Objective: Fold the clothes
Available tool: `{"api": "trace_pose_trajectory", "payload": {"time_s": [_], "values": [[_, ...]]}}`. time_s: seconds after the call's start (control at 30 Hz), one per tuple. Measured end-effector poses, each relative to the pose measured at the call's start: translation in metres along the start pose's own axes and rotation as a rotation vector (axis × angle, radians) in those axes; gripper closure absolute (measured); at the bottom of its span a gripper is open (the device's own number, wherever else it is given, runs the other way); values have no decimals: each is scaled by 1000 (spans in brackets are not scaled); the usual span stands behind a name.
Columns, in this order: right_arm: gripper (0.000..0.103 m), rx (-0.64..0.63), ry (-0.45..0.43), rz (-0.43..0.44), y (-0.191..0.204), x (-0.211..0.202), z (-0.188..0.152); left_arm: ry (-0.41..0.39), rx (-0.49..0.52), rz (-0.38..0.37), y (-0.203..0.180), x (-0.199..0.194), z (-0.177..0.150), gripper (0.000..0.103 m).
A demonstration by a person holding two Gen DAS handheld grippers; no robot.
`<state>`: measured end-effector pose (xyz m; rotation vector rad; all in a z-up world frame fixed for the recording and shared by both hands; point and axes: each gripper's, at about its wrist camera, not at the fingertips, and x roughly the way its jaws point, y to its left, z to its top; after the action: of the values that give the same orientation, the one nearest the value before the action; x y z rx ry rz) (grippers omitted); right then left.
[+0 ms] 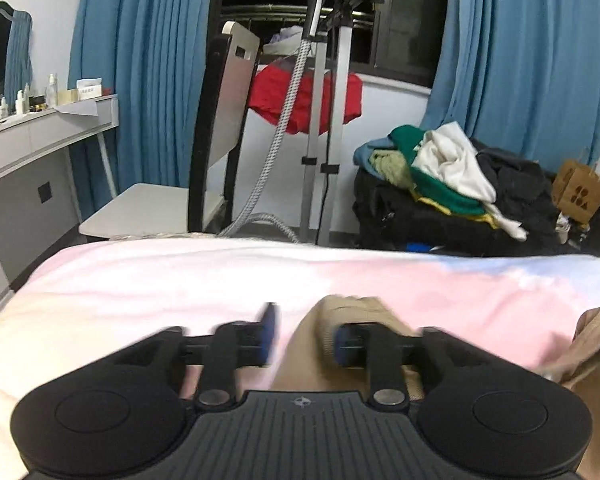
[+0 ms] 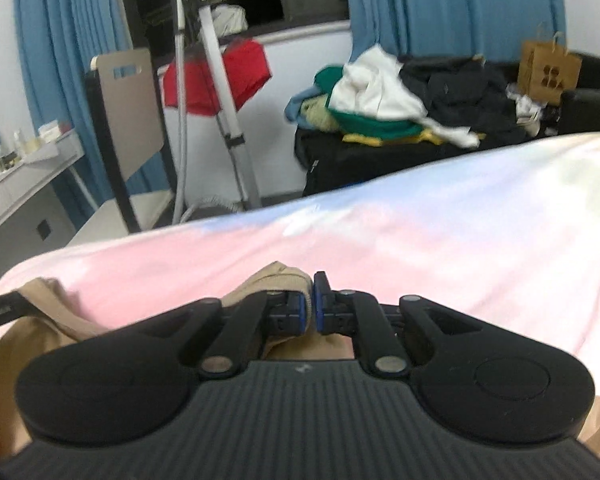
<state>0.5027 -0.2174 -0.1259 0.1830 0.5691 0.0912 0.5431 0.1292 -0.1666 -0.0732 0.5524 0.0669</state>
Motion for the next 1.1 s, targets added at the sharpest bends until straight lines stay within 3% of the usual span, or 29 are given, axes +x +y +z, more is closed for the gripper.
{"api": "trace_pose_trajectory", "payload": {"time_s": [0.03, 0.07, 0.1, 0.13, 0.3, 0.4, 0.57, 0.73, 0.9, 0.97, 1.1], "values": [[77, -2, 14, 4, 0, -1, 0, 12, 1, 2, 0, -8, 2, 38], [66, -5, 28, 8, 1, -1, 1, 32, 1, -6, 1, -16, 6, 32], [40, 0, 40, 24, 1, -3, 2, 53, 0, -15, 2, -24, 10, 21], [21, 7, 54, 44, 1, -5, 2, 80, 1, -29, 4, -31, 12, 18], [20, -42, 160, 65, 9, -20, -2, 141, 29, -42, 15, -71, 12, 14], [20, -71, 143, 57, 12, -48, -4, 156, 9, -69, 28, -103, 6, 14], [20, -15, 89, 95, 9, -121, -19, 130, -67, -115, 57, -173, -13, 15], [20, 116, 32, 128, 0, -223, -62, 65, -250, -116, 110, -237, -43, 23], [20, 265, 9, 182, -16, -303, -119, 23, -473, -91, 155, -271, -74, 34], [20, 278, 15, 192, -22, -312, -131, -3, -549, -108, 170, -277, -87, 35], [20, 279, 49, 181, -32, -300, -144, 2, -605, -111, 186, -270, -96, 40]]}}
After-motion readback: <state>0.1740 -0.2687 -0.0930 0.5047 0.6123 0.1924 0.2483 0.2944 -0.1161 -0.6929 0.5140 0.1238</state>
